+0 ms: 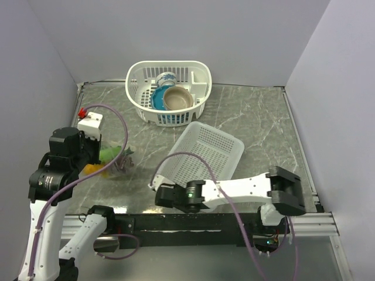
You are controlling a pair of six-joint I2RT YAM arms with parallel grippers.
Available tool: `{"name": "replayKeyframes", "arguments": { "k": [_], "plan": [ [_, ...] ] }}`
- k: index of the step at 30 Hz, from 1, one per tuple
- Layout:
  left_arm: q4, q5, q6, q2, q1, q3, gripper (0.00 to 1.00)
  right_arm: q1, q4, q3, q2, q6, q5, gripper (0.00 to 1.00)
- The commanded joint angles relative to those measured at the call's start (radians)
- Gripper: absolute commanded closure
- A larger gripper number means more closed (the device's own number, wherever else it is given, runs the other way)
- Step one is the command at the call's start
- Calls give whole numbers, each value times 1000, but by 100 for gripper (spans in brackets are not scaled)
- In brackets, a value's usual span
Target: Open the zip-top bag and remove the fake food
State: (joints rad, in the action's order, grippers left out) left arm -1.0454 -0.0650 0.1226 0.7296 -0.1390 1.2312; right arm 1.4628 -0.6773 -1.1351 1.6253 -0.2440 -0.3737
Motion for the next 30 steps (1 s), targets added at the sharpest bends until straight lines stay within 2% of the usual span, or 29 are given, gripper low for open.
{"name": "replayKeyframes", "arguments": {
  "k": [1,5,8,16,23,26,29,30],
  "plan": [
    [35,1,18,-18,-4,37,99,-28,42,-176,128,-171,-71,100],
    [28,-2,23,-16,-2,40,99,-71,18,-340,221,-273,-80,100],
    [31,-9,29,-25,-2,37,99,-137,-22,-403,246,-395,-100,100],
    [30,-19,41,-18,-2,40,99,-288,90,-302,182,-598,-4,100],
    [30,-16,38,-9,-2,42,99,-302,87,-310,231,-704,119,100],
    [28,-15,41,-7,-2,42,99,-297,168,-255,219,-735,180,100],
    [22,-7,43,-10,-2,44,99,-282,205,-271,222,-729,167,76],
    [21,-6,43,-9,-2,44,99,-283,203,-282,222,-704,154,52]
  ]
}}
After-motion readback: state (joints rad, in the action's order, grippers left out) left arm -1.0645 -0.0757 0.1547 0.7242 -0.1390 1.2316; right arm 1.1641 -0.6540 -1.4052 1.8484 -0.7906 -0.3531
